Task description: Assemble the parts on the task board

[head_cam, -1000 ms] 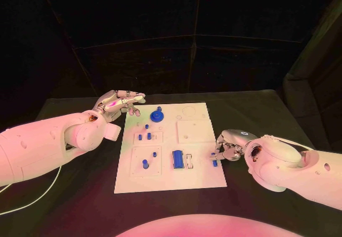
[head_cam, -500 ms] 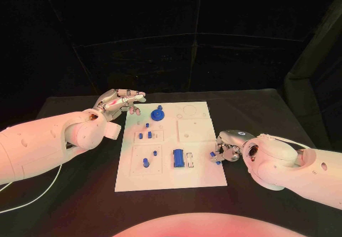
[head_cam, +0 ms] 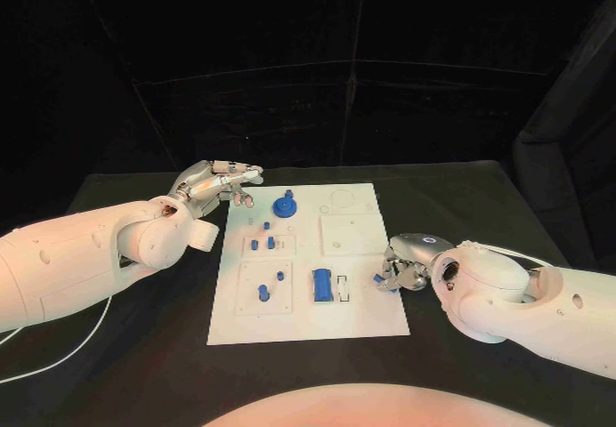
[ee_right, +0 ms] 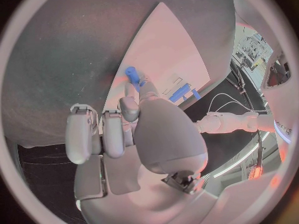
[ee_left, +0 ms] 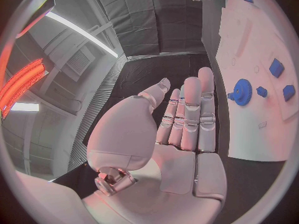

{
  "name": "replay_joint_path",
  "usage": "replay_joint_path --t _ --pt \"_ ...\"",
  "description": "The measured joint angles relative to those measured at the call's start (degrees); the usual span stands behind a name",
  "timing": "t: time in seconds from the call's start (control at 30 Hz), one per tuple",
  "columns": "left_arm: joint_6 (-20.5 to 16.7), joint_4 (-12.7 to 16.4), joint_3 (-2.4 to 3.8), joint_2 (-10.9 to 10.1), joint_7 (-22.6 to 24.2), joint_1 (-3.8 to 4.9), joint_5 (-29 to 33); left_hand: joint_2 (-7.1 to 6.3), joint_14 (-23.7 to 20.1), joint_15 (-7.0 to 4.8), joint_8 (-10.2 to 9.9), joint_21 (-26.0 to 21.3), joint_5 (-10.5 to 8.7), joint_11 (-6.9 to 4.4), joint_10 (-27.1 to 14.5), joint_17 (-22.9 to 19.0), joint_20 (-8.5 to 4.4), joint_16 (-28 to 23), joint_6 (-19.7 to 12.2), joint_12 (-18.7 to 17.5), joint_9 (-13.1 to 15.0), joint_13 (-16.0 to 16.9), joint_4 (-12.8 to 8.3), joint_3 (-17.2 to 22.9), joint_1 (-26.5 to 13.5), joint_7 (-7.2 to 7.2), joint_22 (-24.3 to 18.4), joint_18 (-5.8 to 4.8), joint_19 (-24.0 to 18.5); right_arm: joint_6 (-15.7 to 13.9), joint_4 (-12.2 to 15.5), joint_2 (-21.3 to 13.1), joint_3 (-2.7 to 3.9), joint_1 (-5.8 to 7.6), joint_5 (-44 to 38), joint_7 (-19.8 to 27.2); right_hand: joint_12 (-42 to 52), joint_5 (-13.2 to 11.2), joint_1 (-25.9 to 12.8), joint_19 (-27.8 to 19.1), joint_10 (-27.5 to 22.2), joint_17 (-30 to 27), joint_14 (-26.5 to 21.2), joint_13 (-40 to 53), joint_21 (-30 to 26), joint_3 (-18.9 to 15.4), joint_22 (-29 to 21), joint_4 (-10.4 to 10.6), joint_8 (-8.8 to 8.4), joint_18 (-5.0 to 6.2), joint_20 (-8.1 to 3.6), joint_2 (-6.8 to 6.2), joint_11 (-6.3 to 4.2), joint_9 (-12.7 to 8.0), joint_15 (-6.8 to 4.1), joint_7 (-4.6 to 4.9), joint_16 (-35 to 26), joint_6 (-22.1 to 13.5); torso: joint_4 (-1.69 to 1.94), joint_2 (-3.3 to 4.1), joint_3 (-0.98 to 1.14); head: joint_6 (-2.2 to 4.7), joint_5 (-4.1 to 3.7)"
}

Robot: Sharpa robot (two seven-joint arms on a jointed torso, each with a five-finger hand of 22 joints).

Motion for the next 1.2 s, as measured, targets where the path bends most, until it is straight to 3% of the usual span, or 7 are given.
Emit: replay_joint_path --t 0.1,0.33,0.53,0.77,1.03,1.17,1.2 --pt "0.0 0.0 0.0 0.0 0.0 0.0 0.0 0.0 0.0 0.0 0.0 0.0 0.0 0.0 0.0 0.0 0.0 0.0 0.0 0.0 0.0 0.0 0.0 0.0 0.0 0.0 0.0 0.0 0.0 -0.9 0.6 -0.4 -0.1 -0.13 0.6 0.0 0.0 0.5 0.0 0.0 0.0 0.0 -0.1 0.0 0.0 0.5 0.0 0.3 -1.01 0.0 0.0 0.0 -0.01 -1.5 0.09 0.12 0.0 -0.3 -0.01 0.0 0.01 0.01 0.08" --pt "0.0 0.0 0.0 0.0 0.0 -0.02 0.0 0.0 0.0 0.0 0.0 0.0 0.0 0.0 0.0 0.0 0.0 0.0 0.0 0.0 0.0 0.0 0.0 0.0 0.0 0.0 0.0 0.01 0.0 -4.0 2.3 -0.8 -0.44 -0.55 3.1 -0.1 0.0 2.0 0.0 0.0 0.0 0.0 -0.1 0.1 0.0 1.9 0.0 1.3 -2.12 0.0 0.0 -0.01 -0.01 -1.8 0.09 0.49 0.0 -0.1 -0.01 0.0 0.02 -0.05 0.12" --pt "0.0 0.0 0.0 -0.1 0.0 -0.04 0.0 0.0 0.0 0.0 0.0 0.0 0.0 0.0 0.0 -0.1 0.0 0.0 0.0 0.3 0.0 0.0 -0.2 -0.2 0.0 0.0 -0.1 0.0 0.0 -7.1 3.3 -0.6 -0.43 -0.55 5.9 0.1 -0.1 3.6 -3.1 0.0 0.2 0.0 -0.1 0.3 0.0 1.8 0.0 3.5 -3.0 0.0 0.0 -2.0 0.2 -2.2 0.08 0.55 0.0 0.6 -0.01 0.0 0.02 -0.13 0.25" --pt "0.0 0.1 0.0 -0.1 0.0 -0.04 0.0 0.0 0.0 0.0 0.0 0.0 0.0 0.0 0.0 -0.1 0.0 0.0 0.0 0.3 0.0 0.0 -0.2 -0.2 0.0 0.0 -0.1 0.0 0.0 -9.6 3.3 1.0 -0.42 -0.54 8.4 0.2 0.2 4.7 -3.5 0.0 0.2 0.0 -0.1 0.4 0.0 2.0 0.0 3.8 -3.29 0.0 0.0 -2.42 0.2 -2.4 0.08 0.4 0.0 1.1 0.03 0.01 -0.01 -0.12 0.46" --pt "0.1 0.1 0.0 0.0 0.0 -0.05 0.0 0.0 0.0 0.0 0.0 0.0 0.0 0.0 0.0 -0.1 0.0 0.0 0.0 0.3 0.0 0.0 -0.2 -0.2 0.0 0.0 -0.1 0.0 0.0 -10.3 2.0 3.1 -0.42 -0.54 10.6 0.1 0.2 5.1 -3.7 0.0 0.2 0.0 -0.1 0.5 0.0 2.2 0.0 3.9 -3.6 0.0 0.0 -2.65 0.2 -2.4 0.08 0.27 0.0 1.3 0.05 0.01 -0.04 -0.31 0.62" --pt "0.1 0.1 0.0 -0.1 0.0 -0.05 0.0 0.0 0.0 0.0 0.0 0.0 0.0 0.0 0.0 -0.1 0.0 0.0 0.0 0.3 0.0 0.0 -0.2 -0.2 0.0 0.0 -0.1 0.0 0.0 -10.0 1.5 3.5 -0.42 -0.54 10.7 -0.2 0.2 4.5 -4.7 0.0 0.2 0.0 -0.1 0.4 0.0 2.0 0.0 4.4 -3.96 -0.01 0.0 -3.97 0.2 -2.6 0.08 0.39 0.0 1.5 0.07 0.02 -0.05 -0.45 0.82" --pt "0.1 0.1 0.0 -0.1 0.0 -0.05 0.0 0.0 0.0 0.0 0.0 0.0 0.0 0.0 0.0 -0.1 0.0 0.0 0.0 0.3 0.0 0.0 -0.2 -0.2 0.0 0.0 -0.1 0.0 0.0 -10.0 1.4 3.5 -0.42 -0.54 10.5 -0.3 0.1 3.8 -5.1 0.0 0.2 0.0 -0.1 0.2 0.0 1.6 0.0 4.7 -4.33 0.0 0.0 -4.95 0.22 -2.6 0.08 0.39 0.0 1.5 0.08 0.02 -0.05 -0.48 0.87"
